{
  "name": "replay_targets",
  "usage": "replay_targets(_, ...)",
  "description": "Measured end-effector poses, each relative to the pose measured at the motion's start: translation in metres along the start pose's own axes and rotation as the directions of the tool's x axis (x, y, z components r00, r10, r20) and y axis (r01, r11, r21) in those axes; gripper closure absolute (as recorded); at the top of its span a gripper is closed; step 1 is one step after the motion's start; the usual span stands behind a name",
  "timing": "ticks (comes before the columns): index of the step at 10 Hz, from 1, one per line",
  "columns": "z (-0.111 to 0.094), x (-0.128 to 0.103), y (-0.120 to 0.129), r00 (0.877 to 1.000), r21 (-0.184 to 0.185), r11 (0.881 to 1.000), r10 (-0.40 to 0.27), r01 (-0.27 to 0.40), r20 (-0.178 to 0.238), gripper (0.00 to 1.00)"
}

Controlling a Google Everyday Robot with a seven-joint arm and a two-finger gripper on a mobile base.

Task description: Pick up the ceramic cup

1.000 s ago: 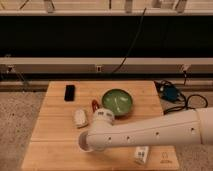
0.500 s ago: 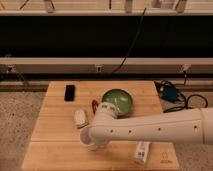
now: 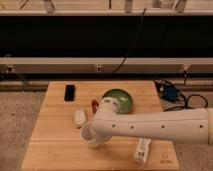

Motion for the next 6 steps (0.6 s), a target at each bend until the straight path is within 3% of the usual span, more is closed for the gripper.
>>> replay_targets(6, -0.015, 0.015, -0.001, 1.0, -0.002, 1.0, 0.0, 0.0, 0.005, 1.0)
